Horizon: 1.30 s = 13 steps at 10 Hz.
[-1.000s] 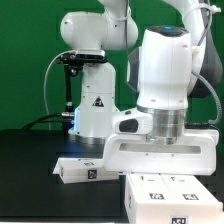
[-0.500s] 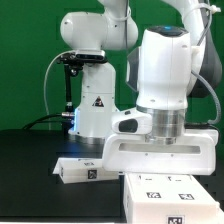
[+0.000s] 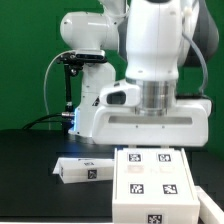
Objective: Assemble cabinet
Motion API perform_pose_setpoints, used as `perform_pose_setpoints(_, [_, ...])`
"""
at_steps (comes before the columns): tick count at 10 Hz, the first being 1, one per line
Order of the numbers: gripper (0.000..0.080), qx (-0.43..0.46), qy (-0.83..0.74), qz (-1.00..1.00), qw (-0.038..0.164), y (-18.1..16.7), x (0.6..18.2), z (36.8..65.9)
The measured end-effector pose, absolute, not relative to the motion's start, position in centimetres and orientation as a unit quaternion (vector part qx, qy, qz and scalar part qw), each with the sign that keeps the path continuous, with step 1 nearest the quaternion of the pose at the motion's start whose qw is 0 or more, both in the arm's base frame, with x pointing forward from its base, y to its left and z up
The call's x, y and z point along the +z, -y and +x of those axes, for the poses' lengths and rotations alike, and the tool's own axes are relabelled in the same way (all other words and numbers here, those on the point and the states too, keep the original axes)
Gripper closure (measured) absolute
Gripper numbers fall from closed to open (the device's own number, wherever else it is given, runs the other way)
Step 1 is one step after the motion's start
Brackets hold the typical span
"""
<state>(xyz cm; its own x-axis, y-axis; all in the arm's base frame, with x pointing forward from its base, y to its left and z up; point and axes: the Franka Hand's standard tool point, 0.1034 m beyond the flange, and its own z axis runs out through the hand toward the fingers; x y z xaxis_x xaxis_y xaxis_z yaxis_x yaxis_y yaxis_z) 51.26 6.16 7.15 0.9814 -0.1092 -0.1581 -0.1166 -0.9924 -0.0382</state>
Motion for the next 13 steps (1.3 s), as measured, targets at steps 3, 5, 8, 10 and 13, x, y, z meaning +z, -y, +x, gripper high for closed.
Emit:
perform_pose_setpoints(3, [0.0580, 0.082, -0.062, -0.994, 0.027, -6.6, 8.4, 52.4])
perform_pose_setpoints(5, [0.0580, 0.083, -0.063, -0.994, 0.027, -6.5, 8.4, 52.3])
perform_pose_setpoints(8, [0.0581, 0.089, -0.069, -0.993, 0.036, -6.8, 10.6, 52.4])
perform_pose_setpoints(10, [0.0583, 0.096, -0.066, -0.992, 0.042, -7.2, 12.5, 53.0])
perform_pose_setpoints(13, [0.0596, 0.097, -0.065, -0.992, 0.045, -7.1, 13.4, 54.5])
